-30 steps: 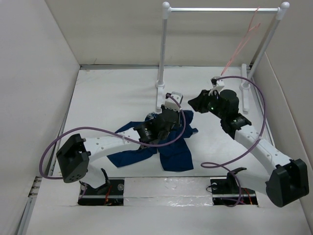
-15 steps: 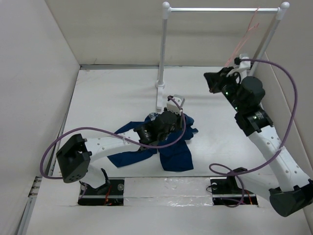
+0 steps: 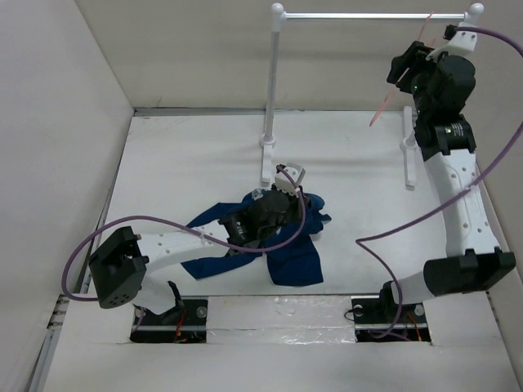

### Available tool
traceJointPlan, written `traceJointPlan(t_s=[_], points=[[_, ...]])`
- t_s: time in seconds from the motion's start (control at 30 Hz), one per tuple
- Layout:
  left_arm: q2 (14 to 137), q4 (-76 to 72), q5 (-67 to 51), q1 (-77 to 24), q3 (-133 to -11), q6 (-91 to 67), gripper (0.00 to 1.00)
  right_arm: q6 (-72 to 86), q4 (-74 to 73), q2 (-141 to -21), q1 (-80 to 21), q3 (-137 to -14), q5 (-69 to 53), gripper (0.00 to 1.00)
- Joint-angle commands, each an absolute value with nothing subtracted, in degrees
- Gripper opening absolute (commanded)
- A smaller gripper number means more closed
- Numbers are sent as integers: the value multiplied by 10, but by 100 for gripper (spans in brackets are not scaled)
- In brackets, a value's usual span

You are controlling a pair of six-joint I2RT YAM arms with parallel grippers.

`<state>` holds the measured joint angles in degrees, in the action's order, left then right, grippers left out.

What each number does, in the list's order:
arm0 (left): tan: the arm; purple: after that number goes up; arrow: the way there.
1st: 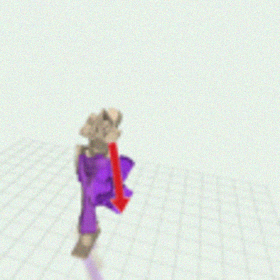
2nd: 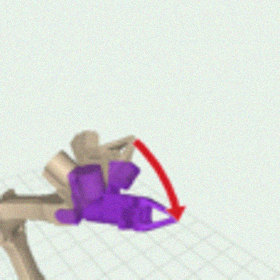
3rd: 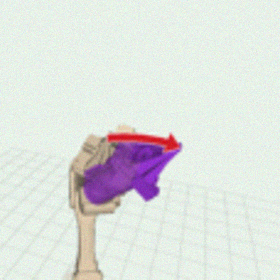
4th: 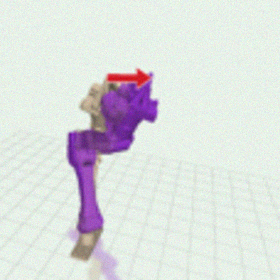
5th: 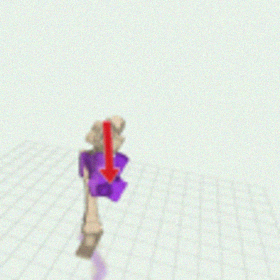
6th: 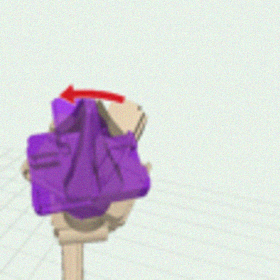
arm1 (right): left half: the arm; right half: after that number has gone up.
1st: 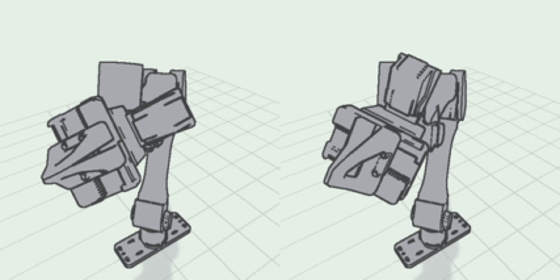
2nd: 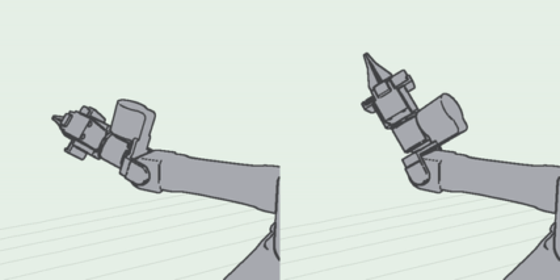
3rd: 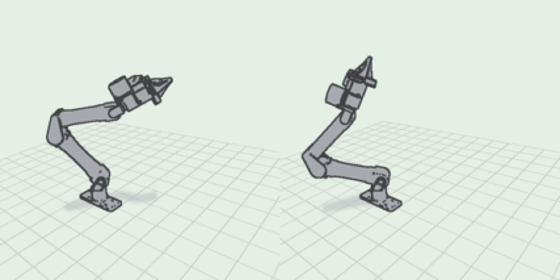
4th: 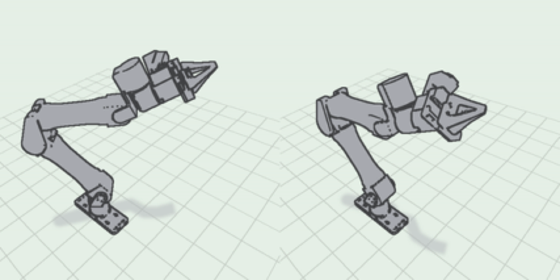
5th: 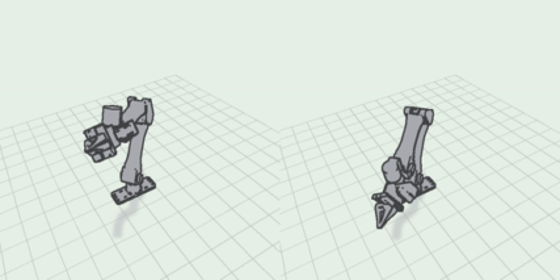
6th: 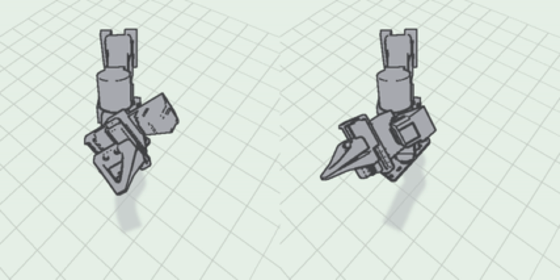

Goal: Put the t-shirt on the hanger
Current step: Pick up the hanger from the clothesline.

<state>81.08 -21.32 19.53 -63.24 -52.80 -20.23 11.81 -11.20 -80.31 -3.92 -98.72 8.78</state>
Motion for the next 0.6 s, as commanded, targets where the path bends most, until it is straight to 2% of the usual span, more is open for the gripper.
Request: traceJointPlan(t_s=[0.0,0.3,0.57], points=[[783,-254,198,-636,-512,-204,0,108,-157,-840,-20,-1046,110,63],[786,-275,196,-642,-491,-195,0,80,-201,-975,-5,-1141,166,63],[773,-287,202,-642,-471,-193,0,68,-203,-1065,-11,-1229,186,57]])
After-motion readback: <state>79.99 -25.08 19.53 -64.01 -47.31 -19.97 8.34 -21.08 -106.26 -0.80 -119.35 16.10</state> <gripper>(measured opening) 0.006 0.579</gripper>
